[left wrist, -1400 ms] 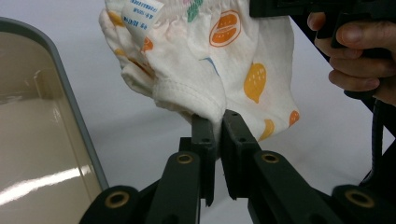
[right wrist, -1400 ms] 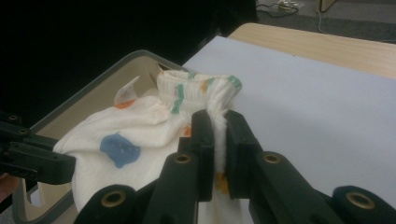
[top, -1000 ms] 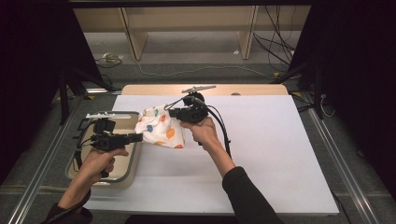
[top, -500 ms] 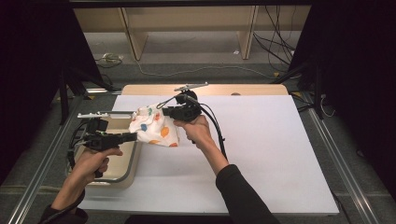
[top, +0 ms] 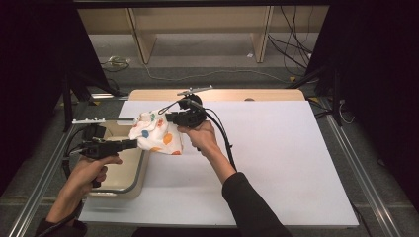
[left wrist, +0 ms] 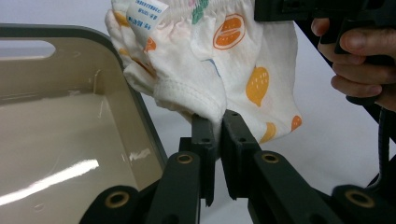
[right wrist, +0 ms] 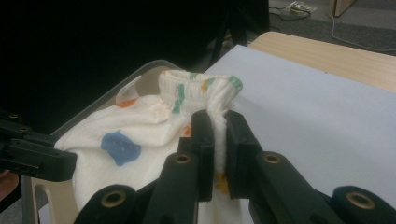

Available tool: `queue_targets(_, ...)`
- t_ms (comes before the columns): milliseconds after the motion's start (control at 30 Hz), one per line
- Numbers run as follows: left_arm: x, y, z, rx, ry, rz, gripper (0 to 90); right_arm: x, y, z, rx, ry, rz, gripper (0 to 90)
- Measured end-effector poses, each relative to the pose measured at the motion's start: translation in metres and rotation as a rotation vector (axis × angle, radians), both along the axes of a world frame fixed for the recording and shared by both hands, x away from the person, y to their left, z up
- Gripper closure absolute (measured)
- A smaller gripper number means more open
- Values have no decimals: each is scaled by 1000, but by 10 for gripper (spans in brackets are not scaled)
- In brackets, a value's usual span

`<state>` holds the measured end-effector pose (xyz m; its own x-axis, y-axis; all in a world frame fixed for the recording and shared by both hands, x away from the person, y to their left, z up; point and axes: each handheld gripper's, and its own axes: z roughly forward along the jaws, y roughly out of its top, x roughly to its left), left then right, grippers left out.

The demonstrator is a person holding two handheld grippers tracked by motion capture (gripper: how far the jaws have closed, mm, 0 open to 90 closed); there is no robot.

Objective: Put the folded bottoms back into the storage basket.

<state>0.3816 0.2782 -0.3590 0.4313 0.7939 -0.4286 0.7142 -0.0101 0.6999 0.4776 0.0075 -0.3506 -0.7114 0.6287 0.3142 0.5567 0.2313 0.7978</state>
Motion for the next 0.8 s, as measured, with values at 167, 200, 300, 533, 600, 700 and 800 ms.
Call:
queue_targets(167, 0, 5, 0, -1, -1, 9, 840, 0, 5, 1, -1, -4, 3, 839)
queue_targets(200, 0, 6, 1, 0, -2, 10, 840, 0, 8, 2, -4, -5, 6, 839)
queue_targets(300, -1, 10, 1, -3, 0, 15, 840, 0, 12, 3, -6, -4, 9, 839)
queue_targets(533, -2, 19, 1, -10, 1, 27, 840, 0, 21, 3, -7, -6, 14, 839)
queue_targets(600, -2, 21, 1, -10, 1, 31, 840, 0, 23, 3, -6, -8, 17, 839)
queue_targets(700, -3, 26, 1, -11, 3, 37, 839, 0, 27, 4, -5, -8, 20, 839)
queue_targets(800, -4, 28, 0, -14, 7, 41, 839, 0, 29, 5, -5, -7, 22, 839)
